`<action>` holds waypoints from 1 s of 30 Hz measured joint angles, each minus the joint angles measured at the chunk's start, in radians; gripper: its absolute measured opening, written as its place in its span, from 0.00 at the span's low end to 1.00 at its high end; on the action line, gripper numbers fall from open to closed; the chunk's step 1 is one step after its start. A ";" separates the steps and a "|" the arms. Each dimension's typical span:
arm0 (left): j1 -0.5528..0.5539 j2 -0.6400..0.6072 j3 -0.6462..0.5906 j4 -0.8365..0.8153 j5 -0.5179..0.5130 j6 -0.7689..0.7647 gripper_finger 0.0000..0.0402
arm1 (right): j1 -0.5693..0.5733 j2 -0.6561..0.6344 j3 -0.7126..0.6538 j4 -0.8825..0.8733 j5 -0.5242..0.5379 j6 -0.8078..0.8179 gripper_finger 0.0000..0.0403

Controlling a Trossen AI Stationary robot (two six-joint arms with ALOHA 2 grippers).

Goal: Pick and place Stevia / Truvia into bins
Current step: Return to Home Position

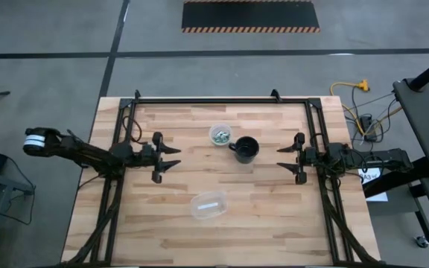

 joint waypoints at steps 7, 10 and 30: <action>0.000 -0.133 0.000 -0.155 0.018 0.018 0.40 | 0.000 0.000 0.000 0.000 0.000 0.000 0.55; 0.000 -0.191 0.000 -0.238 0.021 0.019 0.40 | 0.000 0.000 0.000 0.000 0.000 0.000 0.55; 0.000 -0.760 -0.001 -0.943 0.021 0.026 0.40 | 0.000 0.000 0.000 0.000 0.000 0.000 0.55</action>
